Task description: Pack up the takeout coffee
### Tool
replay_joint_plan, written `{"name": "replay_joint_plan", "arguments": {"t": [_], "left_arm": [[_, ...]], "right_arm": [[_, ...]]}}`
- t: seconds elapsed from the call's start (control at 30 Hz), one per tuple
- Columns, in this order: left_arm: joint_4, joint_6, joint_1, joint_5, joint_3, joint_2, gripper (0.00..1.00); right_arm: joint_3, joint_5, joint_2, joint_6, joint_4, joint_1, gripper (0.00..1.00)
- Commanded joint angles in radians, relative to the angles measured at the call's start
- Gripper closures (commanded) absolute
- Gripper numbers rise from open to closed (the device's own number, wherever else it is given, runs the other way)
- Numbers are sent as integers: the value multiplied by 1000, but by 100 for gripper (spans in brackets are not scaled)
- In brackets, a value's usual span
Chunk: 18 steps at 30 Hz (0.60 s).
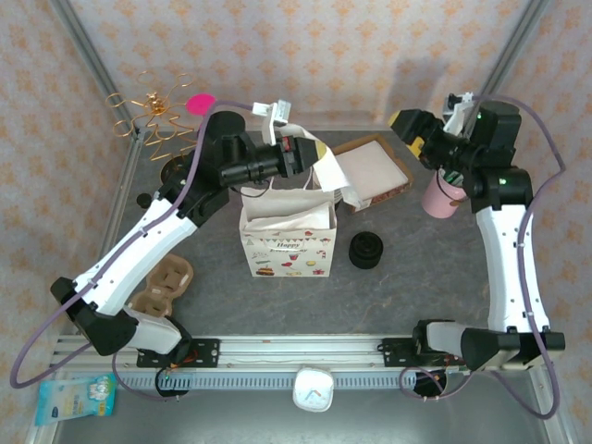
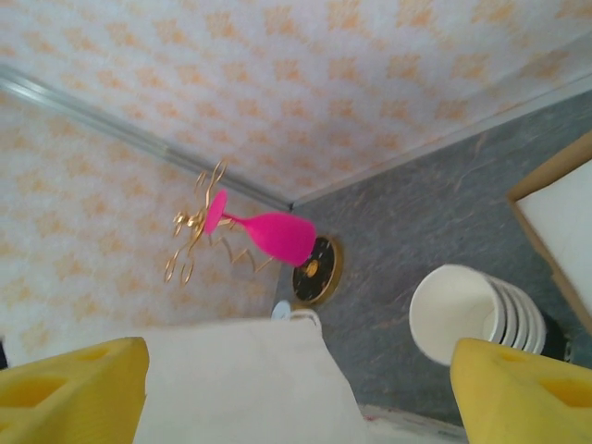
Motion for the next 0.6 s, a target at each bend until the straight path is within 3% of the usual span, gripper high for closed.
{"name": "replay_joint_plan", "arguments": {"t": [0.0,0.17,0.37,0.57], "left_arm": [[-6,28,3,63,103,3,100],[-253,157,4,57,278,71,100],[-488,248,3,24,453,161,100],[-451,210,-3,10,464,176,100]], "right_arm": [[-71,-77,-99,-111,178,9,15],[-235,-134,-179,-203,402,36,15],[-327,-120,-225,-496,432,179,20],[-425,-60,-276,-720,432,352,20]]}}
